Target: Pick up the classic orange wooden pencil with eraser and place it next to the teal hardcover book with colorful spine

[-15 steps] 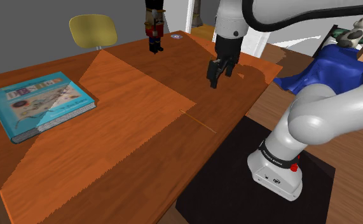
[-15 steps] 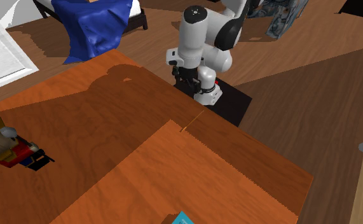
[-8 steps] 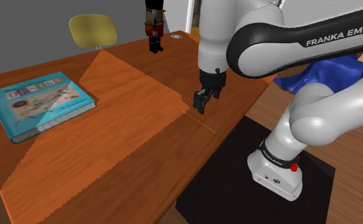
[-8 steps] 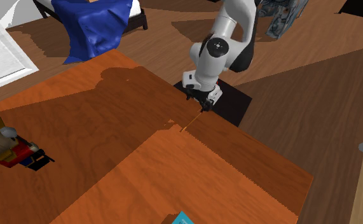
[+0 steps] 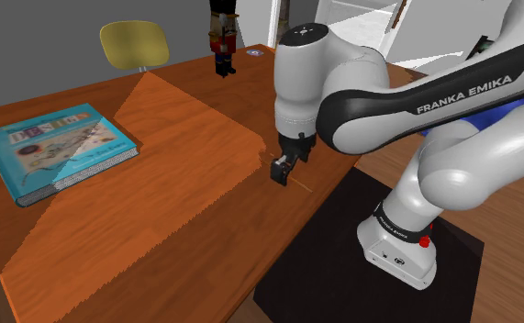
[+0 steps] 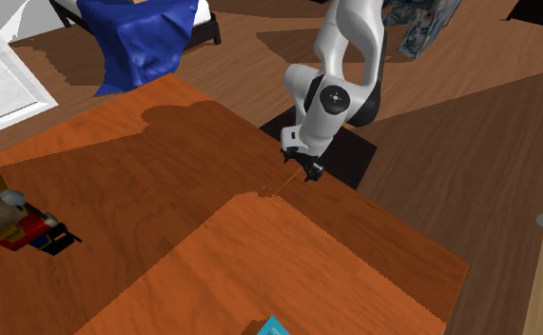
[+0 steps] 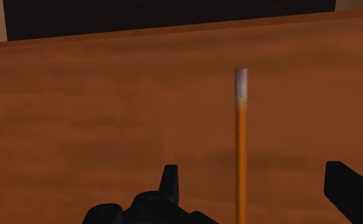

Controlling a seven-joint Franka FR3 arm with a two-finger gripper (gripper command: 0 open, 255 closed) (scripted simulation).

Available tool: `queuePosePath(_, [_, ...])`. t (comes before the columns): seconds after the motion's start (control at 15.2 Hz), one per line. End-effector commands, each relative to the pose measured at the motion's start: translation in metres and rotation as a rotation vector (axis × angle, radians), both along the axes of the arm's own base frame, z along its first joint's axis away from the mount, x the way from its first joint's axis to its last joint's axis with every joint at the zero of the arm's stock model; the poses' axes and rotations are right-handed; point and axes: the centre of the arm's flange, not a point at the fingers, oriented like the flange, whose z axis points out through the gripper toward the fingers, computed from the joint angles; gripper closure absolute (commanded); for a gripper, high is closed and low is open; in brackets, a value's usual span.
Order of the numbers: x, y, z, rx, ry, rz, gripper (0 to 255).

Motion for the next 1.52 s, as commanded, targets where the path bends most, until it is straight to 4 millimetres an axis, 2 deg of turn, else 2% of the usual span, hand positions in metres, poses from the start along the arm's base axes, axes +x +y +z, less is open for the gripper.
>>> queuePosePath(0.0, [0.000, -0.002, -0.011, 0.000, 0.000, 0.000, 0])
queuePosePath(0.13, [0.000, -0.004, -0.019, 0.000, 0.000, 0.000, 0])
queuePosePath(0.59, [0.000, -0.004, -0.019, 0.000, 0.000, 0.000, 0])
queuePosePath(0.66, [0.000, -0.004, -0.019, 0.000, 0.000, 0.000, 255])
queuePosePath(1.25, [0.000, -0.004, -0.019, 0.000, 0.000, 0.000, 255])
queuePosePath(1.45, [0.000, -0.004, -0.003, 0.000, 0.000, 0.000, 255])
